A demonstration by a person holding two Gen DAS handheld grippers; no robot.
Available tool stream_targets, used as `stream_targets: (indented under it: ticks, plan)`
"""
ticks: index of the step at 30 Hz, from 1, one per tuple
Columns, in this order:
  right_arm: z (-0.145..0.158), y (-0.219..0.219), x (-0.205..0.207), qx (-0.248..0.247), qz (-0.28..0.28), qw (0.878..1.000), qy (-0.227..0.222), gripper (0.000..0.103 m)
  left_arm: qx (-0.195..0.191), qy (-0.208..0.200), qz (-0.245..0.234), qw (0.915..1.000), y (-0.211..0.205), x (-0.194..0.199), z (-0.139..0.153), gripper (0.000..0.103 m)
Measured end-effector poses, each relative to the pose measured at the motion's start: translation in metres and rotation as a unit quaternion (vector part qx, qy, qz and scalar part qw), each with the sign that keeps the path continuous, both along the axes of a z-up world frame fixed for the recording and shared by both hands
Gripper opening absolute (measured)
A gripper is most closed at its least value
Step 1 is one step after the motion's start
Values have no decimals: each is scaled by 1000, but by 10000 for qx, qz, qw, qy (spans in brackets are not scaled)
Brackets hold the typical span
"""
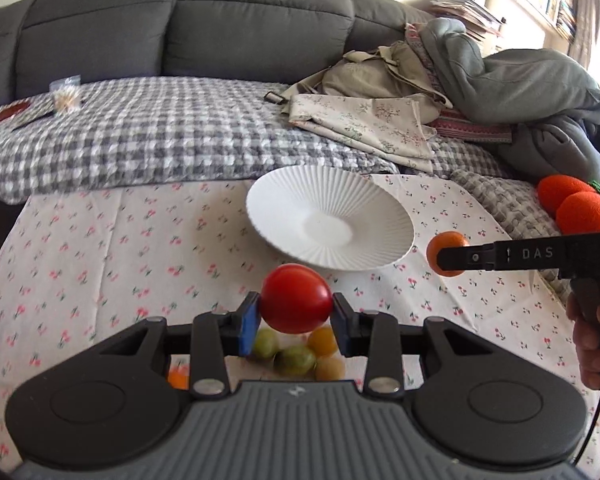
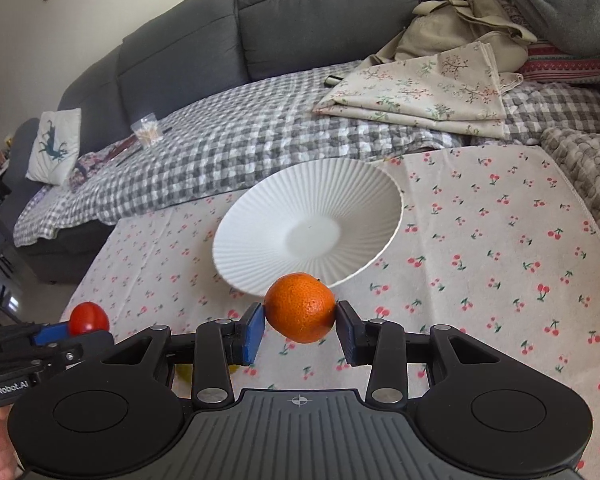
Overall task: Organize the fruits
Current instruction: 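Carry the red tomato and tangerine to the white bowl with both tools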
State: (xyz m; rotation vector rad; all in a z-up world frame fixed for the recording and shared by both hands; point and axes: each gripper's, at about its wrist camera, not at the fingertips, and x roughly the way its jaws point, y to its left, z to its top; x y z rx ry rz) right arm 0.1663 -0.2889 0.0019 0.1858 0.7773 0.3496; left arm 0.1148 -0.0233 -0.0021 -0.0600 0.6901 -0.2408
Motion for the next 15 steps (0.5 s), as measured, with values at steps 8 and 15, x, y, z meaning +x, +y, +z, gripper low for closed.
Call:
stream_targets:
  ticks: [8, 15]
  plan:
    - [-6, -7, 34, -71, -305, 9995, -8, 38, 216, -221, -275, 9991, -36, 48, -10, 36]
    - [-11, -14, 58, -55, -461, 9989, -12, 38, 354, -310, -197, 9987, -50, 90, -20, 36]
